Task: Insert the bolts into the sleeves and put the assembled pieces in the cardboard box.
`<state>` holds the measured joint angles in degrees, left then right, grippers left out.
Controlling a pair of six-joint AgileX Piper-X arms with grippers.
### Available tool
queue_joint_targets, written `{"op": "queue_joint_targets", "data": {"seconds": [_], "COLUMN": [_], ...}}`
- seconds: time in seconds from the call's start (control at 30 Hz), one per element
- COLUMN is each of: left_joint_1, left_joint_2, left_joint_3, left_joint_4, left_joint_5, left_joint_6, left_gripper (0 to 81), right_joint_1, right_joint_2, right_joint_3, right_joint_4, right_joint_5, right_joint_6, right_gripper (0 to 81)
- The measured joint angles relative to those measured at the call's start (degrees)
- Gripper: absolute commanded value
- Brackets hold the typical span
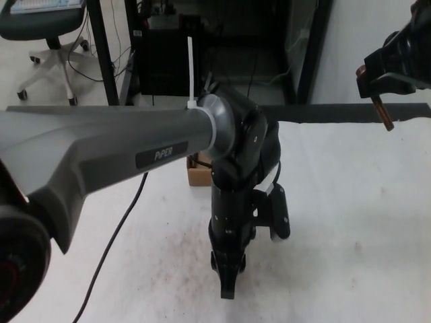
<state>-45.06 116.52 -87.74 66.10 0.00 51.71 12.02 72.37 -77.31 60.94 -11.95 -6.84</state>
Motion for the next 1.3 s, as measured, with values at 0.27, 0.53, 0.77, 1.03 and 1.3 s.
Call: {"op": "queue_joint_targets", "data": {"seconds": [0.27, 0.53, 0.77, 1.03, 1.3], "left_joint_1": [0.0, 0.2, 0.4, 0.4, 0.8], "left_joint_2": [0.0, 0.0, 0.0, 0.0, 0.0], "left_joint_3": [0.0, 0.0, 0.0, 0.0, 0.0], "left_joint_4": [0.3, 0.3, -0.5, -1.6, -3.5], "left_joint_5": [0.0, 1.8, 2.3, 1.4, 1.4], "left_joint_6": [1.7, -2.7, -6.6, -11.6, -53.9], "left_gripper": [0.2, 23.7, 47.8, 47.9, 47.9], "right_joint_1": [0.0, 0.0, 0.0, 0.0, 0.0], "right_joint_2": [0.0, 0.0, 0.0, 0.0, 0.0], "right_joint_3": [0.0, 0.0, 0.0, 0.0, 0.0], "right_joint_4": [0.0, 0.0, 0.0, 0.0, 0.0], "right_joint_5": [0.0, 0.0, 0.0, 0.0, 0.0], "right_joint_6": [-0.3, -0.4, -0.4, -0.4, -0.4], "right_gripper": [0.8, 0.8, 0.8, 0.8, 0.8]}}
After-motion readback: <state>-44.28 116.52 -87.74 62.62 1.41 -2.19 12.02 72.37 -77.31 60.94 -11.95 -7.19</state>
